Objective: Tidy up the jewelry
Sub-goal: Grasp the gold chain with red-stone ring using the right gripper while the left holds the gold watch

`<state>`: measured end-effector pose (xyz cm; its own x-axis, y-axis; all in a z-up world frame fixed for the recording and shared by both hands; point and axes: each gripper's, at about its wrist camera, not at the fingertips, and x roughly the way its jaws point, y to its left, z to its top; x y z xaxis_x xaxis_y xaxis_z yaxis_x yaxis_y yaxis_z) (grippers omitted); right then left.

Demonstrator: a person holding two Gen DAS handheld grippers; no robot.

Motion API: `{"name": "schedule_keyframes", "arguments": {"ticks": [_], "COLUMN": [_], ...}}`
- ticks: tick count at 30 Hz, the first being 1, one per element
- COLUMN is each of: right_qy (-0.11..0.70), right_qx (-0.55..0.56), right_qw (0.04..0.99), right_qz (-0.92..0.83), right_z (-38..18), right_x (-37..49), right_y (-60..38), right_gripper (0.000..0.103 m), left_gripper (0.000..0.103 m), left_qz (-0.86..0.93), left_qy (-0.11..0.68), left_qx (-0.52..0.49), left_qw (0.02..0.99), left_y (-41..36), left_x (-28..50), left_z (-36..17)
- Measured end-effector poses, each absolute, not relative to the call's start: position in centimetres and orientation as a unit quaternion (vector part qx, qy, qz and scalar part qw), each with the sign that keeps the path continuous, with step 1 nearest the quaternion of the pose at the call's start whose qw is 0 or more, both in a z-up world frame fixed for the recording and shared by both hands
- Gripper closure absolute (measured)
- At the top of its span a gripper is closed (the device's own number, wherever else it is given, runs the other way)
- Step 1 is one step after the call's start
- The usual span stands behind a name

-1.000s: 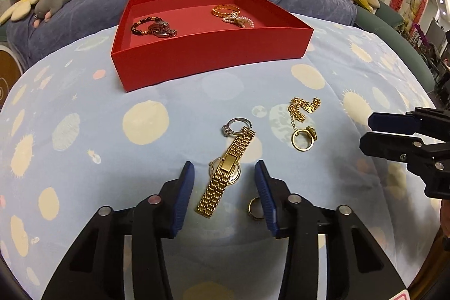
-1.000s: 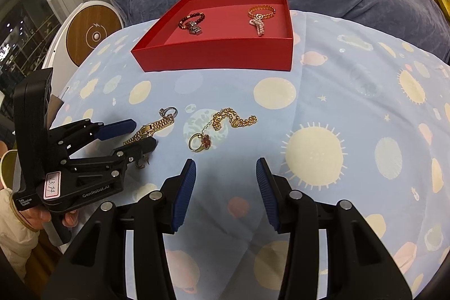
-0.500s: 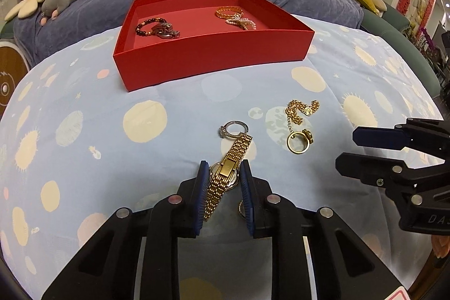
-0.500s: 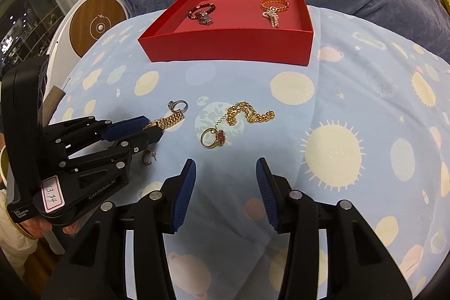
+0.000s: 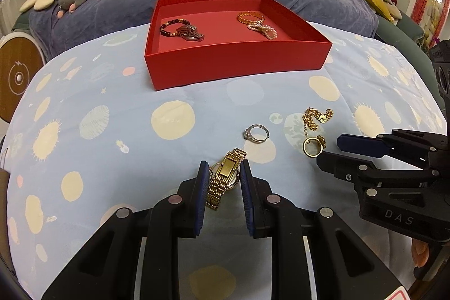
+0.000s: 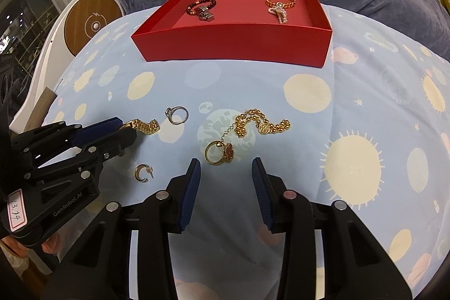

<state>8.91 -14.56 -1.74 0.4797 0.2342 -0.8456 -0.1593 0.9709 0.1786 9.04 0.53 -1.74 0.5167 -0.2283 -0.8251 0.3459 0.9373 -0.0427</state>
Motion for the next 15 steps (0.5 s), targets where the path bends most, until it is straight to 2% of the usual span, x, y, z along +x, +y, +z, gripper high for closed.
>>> {"name": "schedule_keyframes", "arguments": {"ticks": [10, 15], "right_qy": [0.494, 0.495], "right_qx": [0.040, 0.045], "right_qw": [0.861, 0.861], "right_qz": [0.115, 0.111], "right_z": [-1.9, -2.2], "right_x": [9.6, 10.1], "right_y": [-14.3, -14.5], "right_gripper": [0.071, 0.080], "left_gripper": [0.084, 0.084], "left_qz": [-0.157, -0.159], "left_qy": [0.467, 0.469], "left_qx": [0.049, 0.047], "left_qw": [0.869, 0.868], "left_y": [1.2, 1.3], "left_x": [9.1, 9.1], "left_z": [-1.4, -1.4]}}
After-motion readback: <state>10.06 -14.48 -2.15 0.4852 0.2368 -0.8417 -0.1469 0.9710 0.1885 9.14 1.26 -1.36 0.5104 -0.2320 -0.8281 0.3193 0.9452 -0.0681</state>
